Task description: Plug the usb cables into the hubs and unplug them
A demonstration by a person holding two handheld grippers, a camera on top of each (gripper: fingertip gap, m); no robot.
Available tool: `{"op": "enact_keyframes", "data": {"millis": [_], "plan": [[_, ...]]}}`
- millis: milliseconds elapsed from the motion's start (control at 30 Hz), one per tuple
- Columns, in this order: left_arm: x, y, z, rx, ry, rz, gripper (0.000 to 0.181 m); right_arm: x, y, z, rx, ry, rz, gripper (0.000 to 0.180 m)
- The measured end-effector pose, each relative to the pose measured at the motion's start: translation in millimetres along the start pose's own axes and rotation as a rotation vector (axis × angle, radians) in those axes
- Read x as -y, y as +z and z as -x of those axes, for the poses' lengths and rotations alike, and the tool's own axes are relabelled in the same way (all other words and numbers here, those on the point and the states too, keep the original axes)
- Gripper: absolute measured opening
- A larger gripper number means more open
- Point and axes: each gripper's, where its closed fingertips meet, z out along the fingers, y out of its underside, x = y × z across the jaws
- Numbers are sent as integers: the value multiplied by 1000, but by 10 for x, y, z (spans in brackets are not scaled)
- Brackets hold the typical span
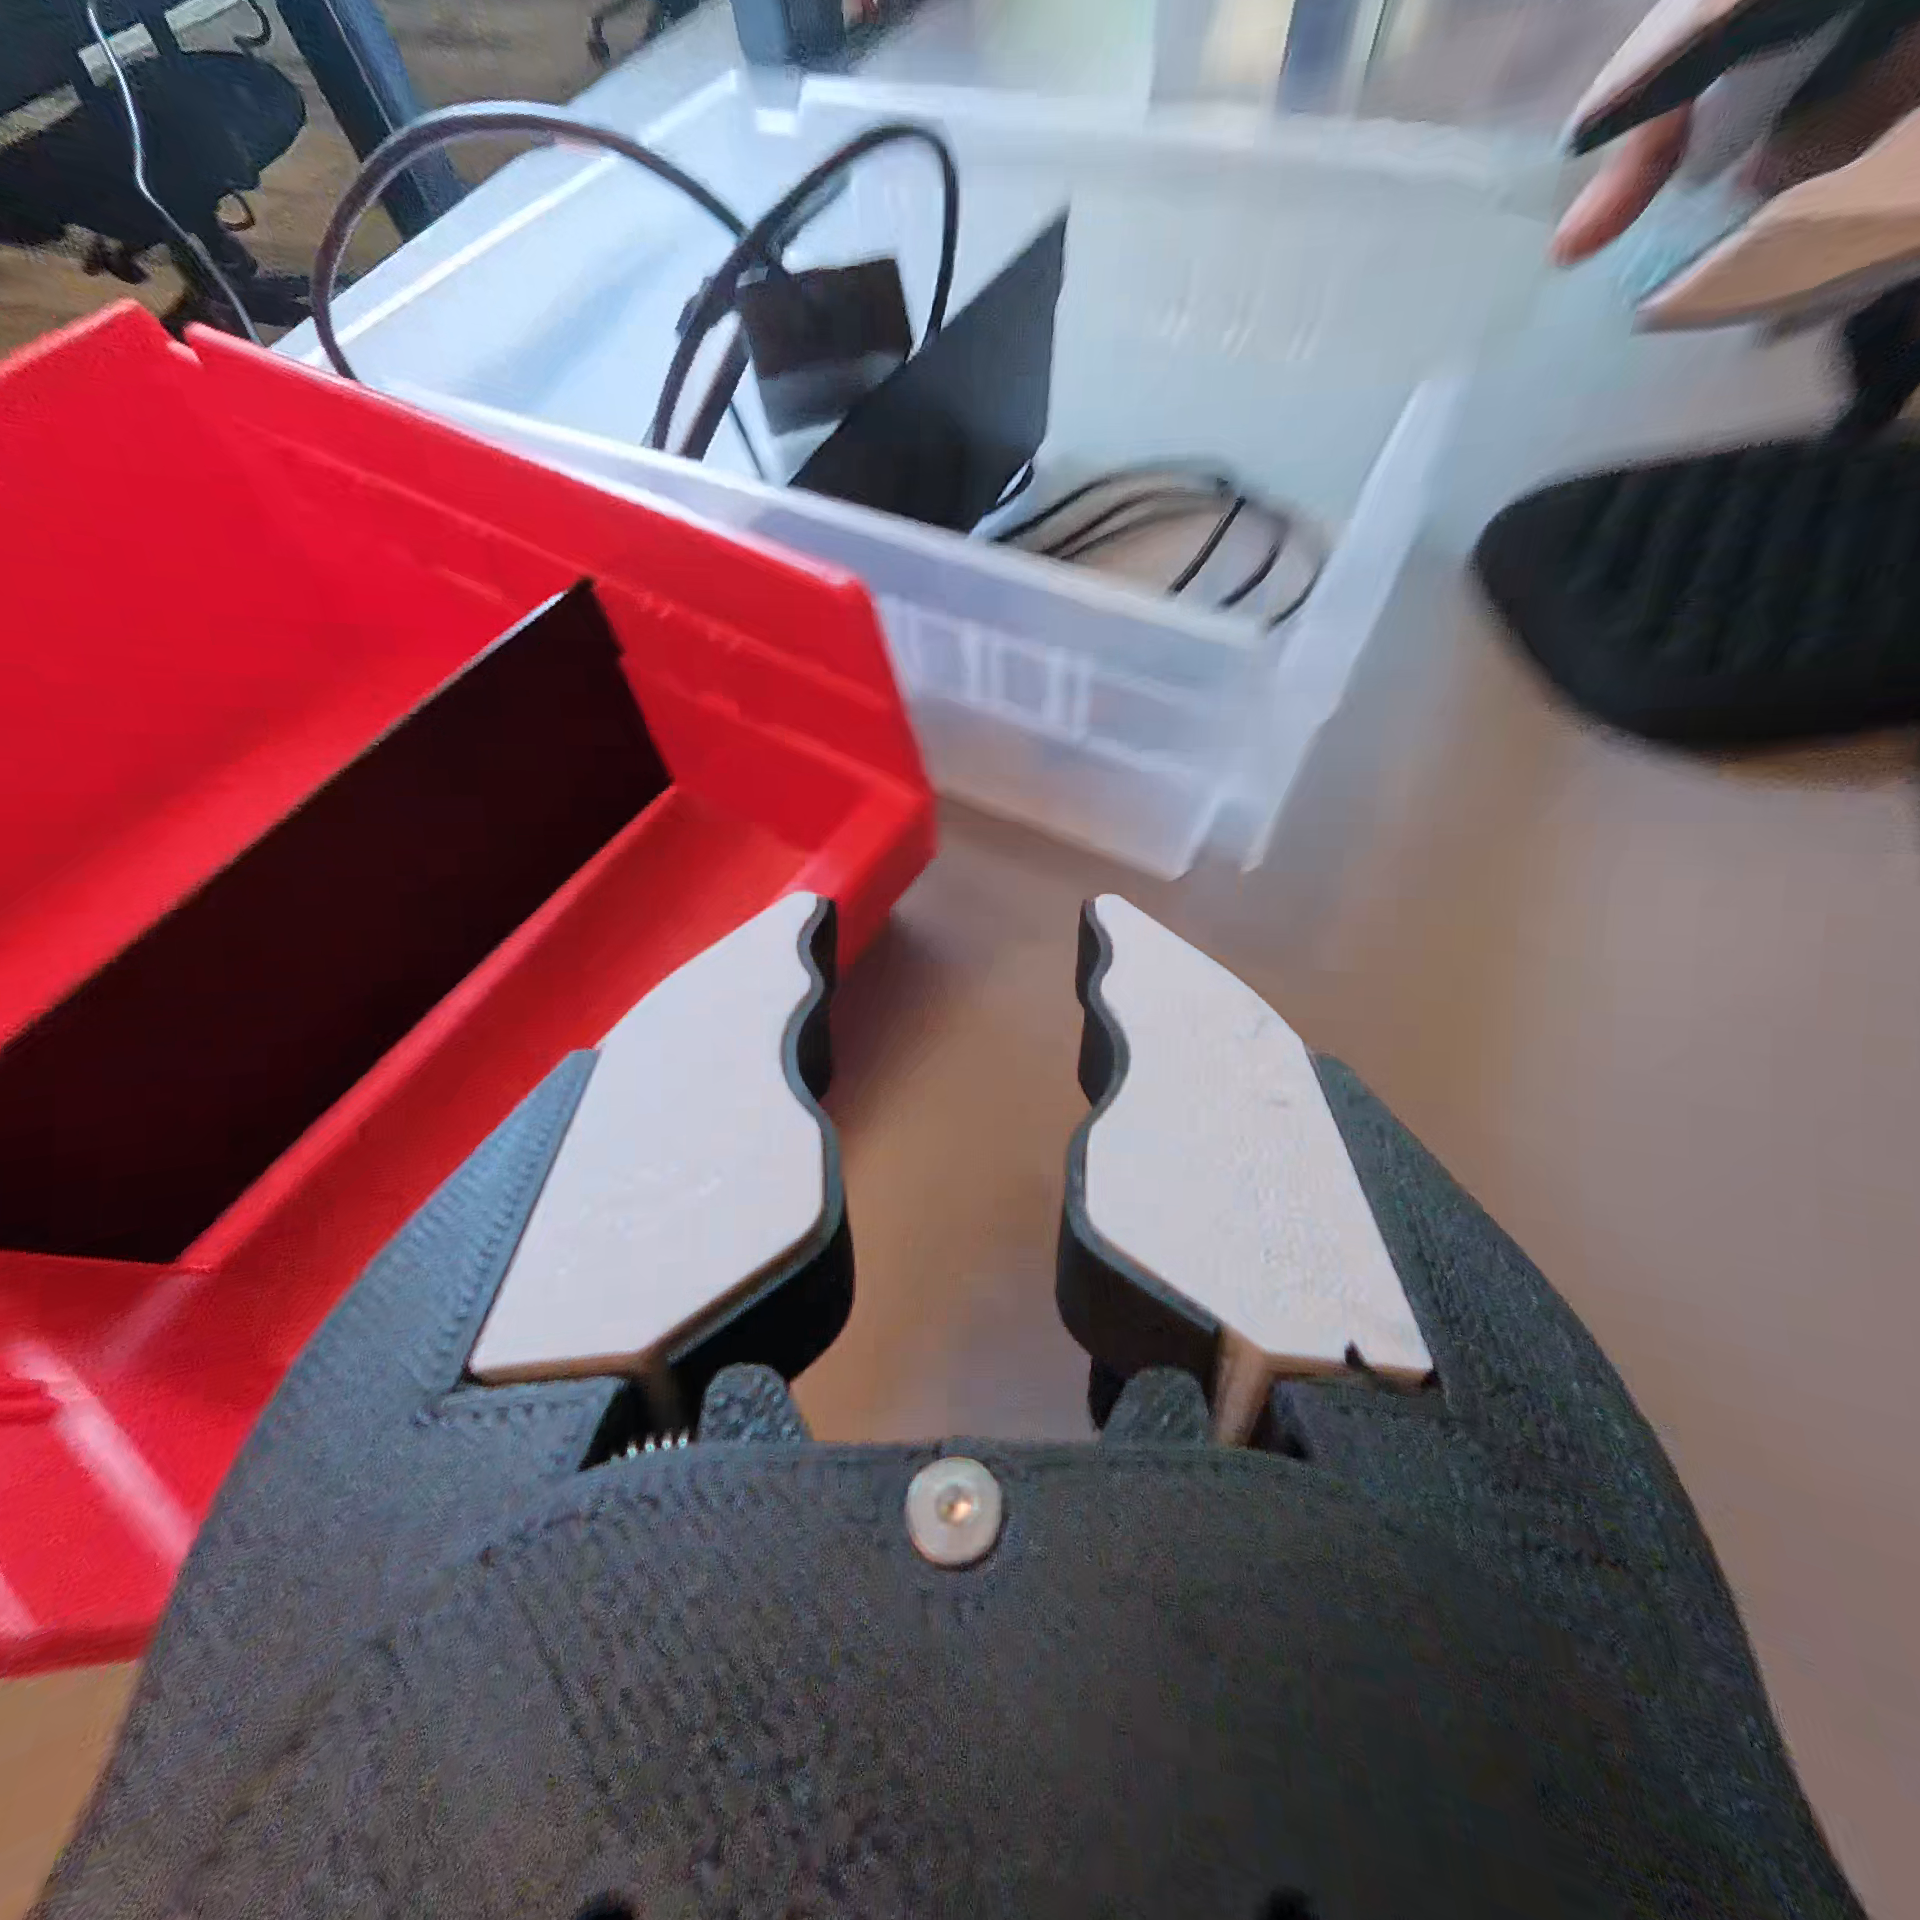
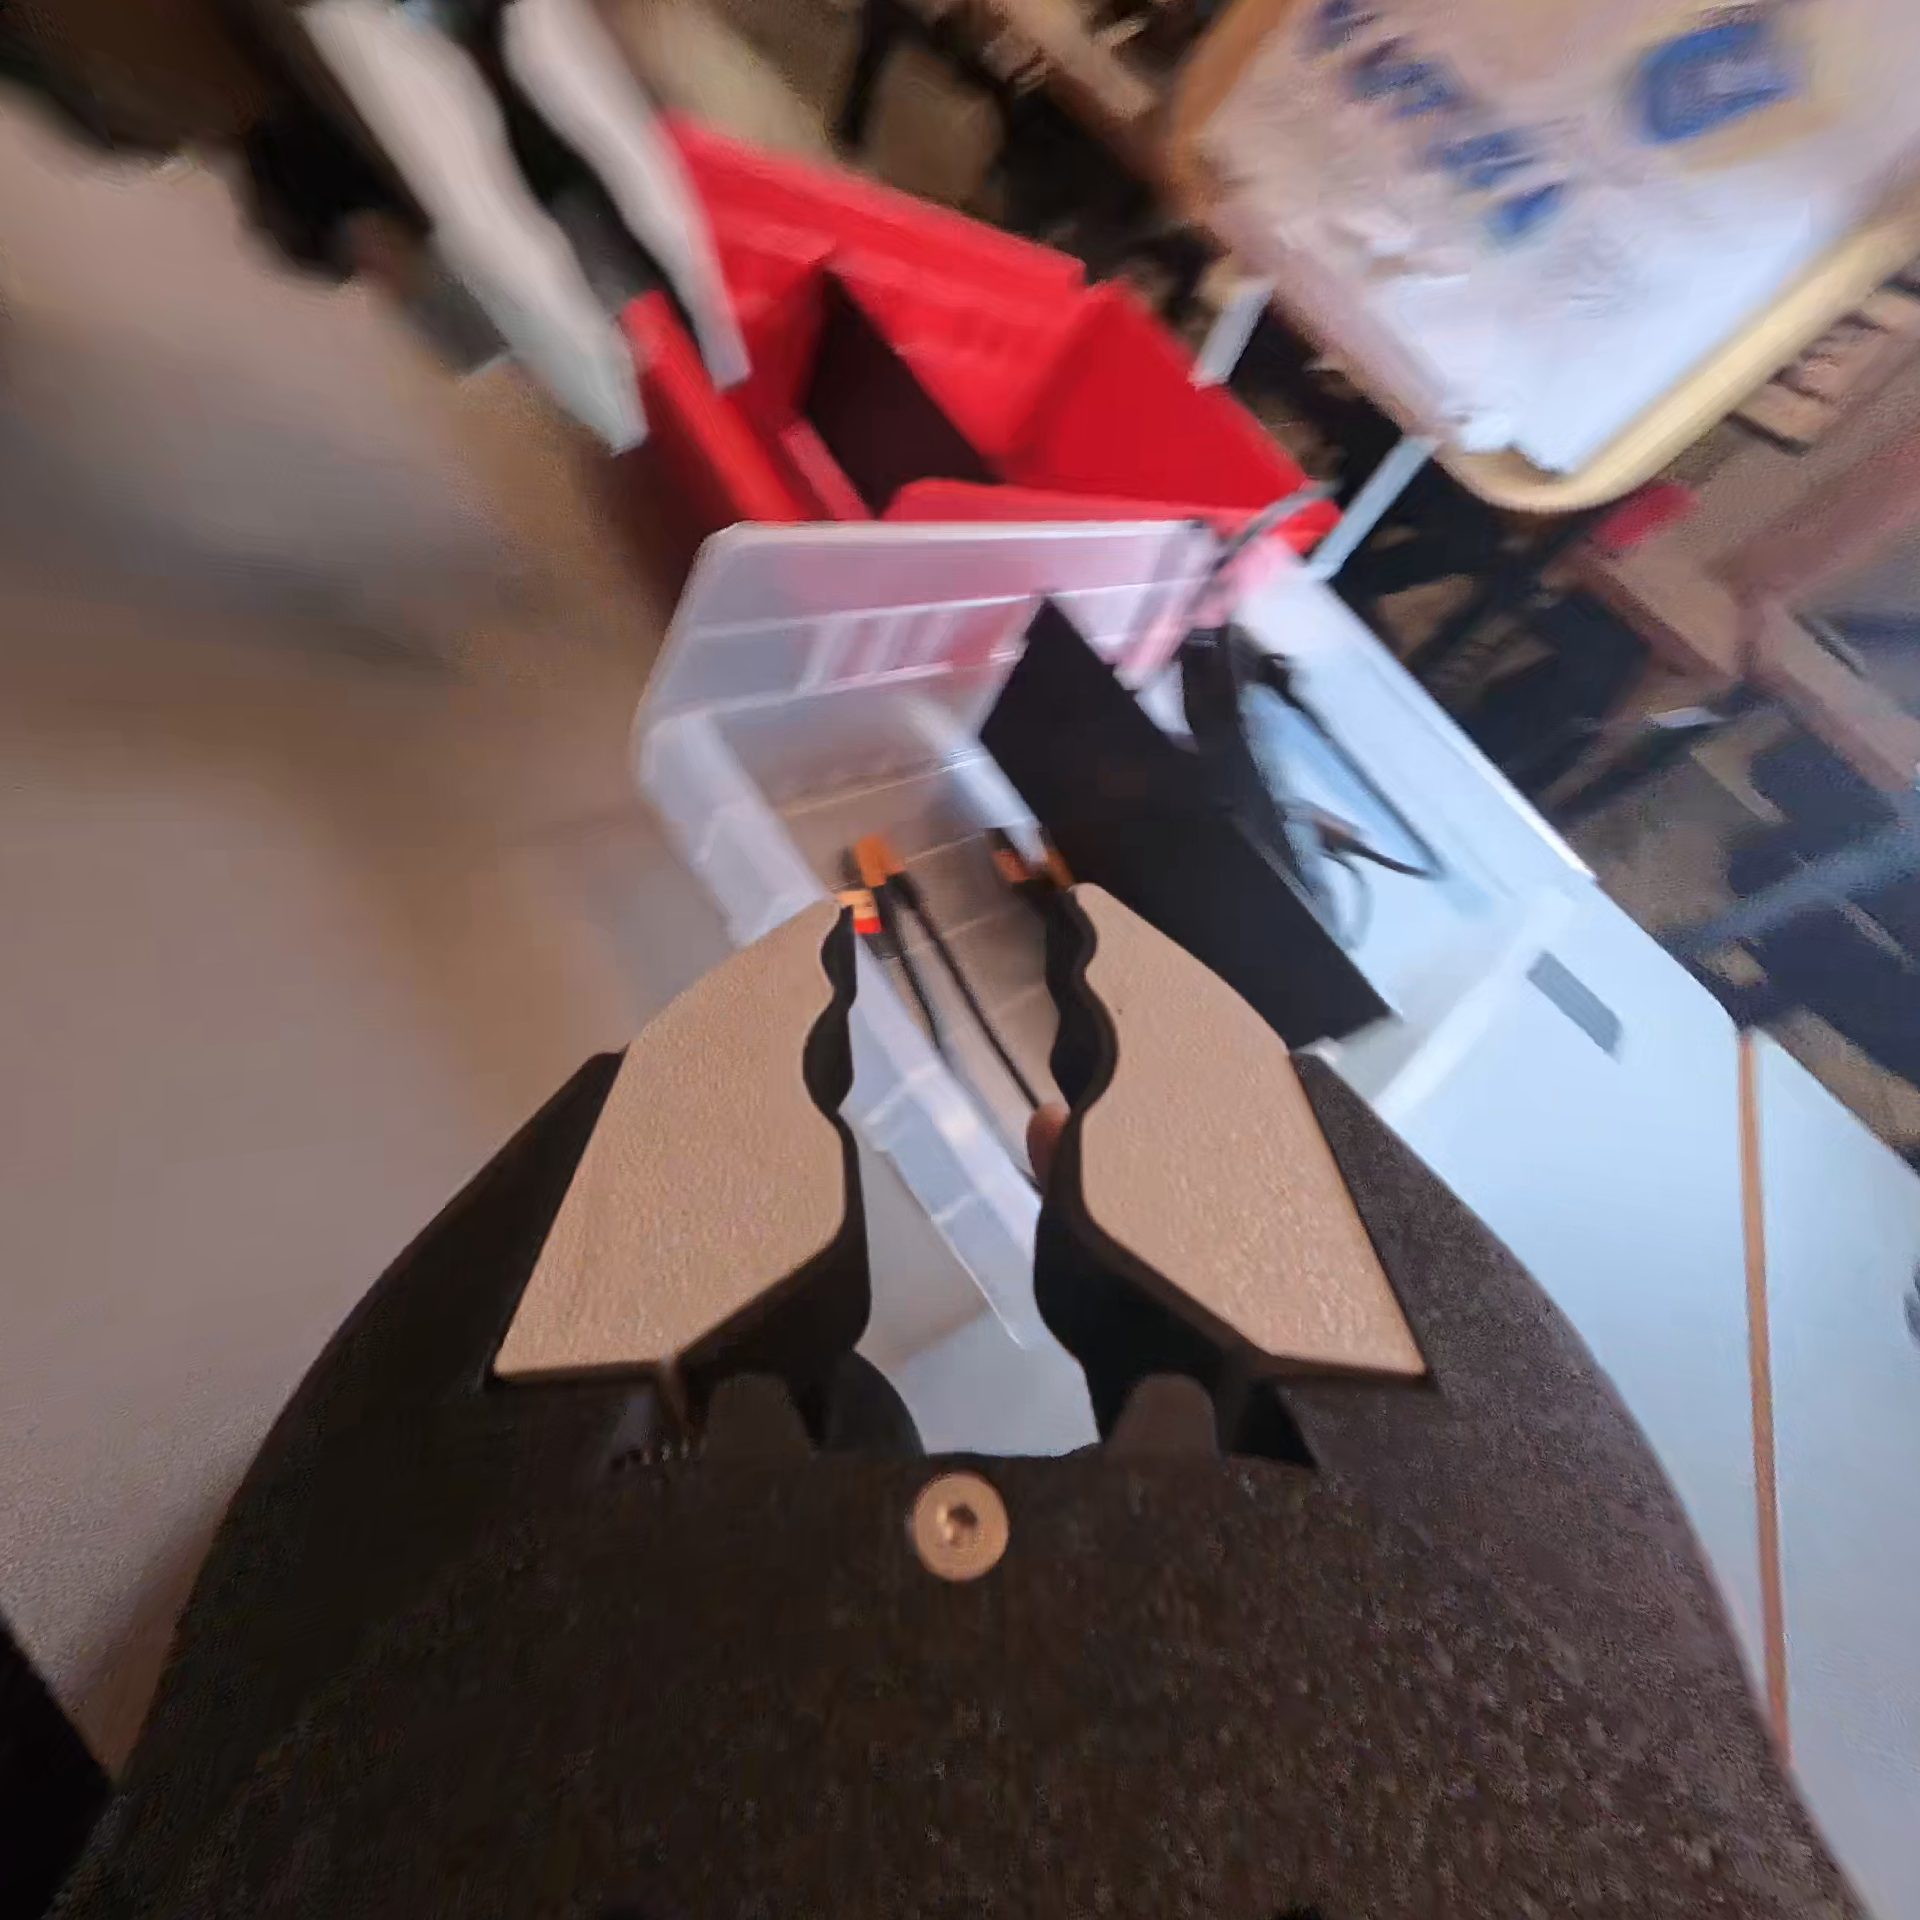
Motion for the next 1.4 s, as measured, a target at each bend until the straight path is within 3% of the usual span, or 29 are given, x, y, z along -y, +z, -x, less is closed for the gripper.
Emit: {"op": "enact_keyframes", "data": {"millis": [133, 267, 400, 467, 633, 833, 967, 1133, 1267, 1400], "plan": [[115, -13, -367, -12, -208, -135, 42, -319, -351, -638, -311, 313, -34, 33], [189, 239, -555, 60, -333, -181, 43, -684, -210, -732, -354, 495, 27, 42], [270, 566, -501, 169, -392, -205, 42, -863, 101, -680, -301, 525, 121, 44], [227, 717, -388, 255, -370, -176, 36, -900, 199, -633, -272, 511, 130, 17], [288, 772, -306, 393, -238, -135, 18, -823, 82, -636, -373, 370, 125, 16], [486, 590, -435, 384, -189, -226, 14, -581, -251, -543, -479, 312, 45, 11], [687, 257, -479, 441, -126, -298, 11, -253, -446, -387, -504, 237, -12, 12], [916, -481, -482, 573, -53, -387, 9, 432, -508, -198, -487, 155, -169, 13], [901, -1253, -391, 739, -20, -413, 8, 1034, -266, 50, -394, 134, -294, 13], [616, -2059, -193, 930, -49, -389, 7, 1606, 259, 436, -241, 126, -374, 13]]}}
